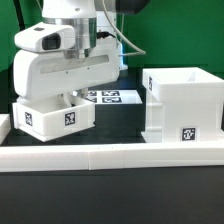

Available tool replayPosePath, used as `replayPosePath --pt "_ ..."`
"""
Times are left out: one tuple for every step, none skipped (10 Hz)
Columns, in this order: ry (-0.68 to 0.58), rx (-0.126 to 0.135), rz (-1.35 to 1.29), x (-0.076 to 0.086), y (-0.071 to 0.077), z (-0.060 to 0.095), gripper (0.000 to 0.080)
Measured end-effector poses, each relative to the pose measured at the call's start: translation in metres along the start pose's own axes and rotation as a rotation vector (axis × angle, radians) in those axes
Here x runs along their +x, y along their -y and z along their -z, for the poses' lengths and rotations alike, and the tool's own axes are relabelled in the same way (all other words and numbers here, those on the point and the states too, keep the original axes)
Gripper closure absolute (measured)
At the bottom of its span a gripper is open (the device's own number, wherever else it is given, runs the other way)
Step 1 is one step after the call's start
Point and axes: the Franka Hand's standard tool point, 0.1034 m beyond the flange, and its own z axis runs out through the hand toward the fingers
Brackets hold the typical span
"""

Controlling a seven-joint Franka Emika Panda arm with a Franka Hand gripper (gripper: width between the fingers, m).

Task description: Assemble drawer

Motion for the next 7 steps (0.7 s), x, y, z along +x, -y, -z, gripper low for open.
replayPosePath --pt "0.001 0.0 0.055 0.0 0.0 0.0 0.0757" --pt "0.004 -0.002 0.12 -0.001 -0.001 0.0 0.0757" --pt "0.009 -0.004 0.18 -0.001 -0.001 0.0 0.0757" --pt "0.021 -0.005 0.297 0.005 0.003 0.0 0.0757" --pt "0.025 -0.006 0.364 0.01 0.008 0.0 0.0757" --pt "0.029 -0.008 0.449 0.01 0.009 0.0 0.0757" --pt "0.031 -0.009 0.5 0.008 0.007 0.0 0.0757"
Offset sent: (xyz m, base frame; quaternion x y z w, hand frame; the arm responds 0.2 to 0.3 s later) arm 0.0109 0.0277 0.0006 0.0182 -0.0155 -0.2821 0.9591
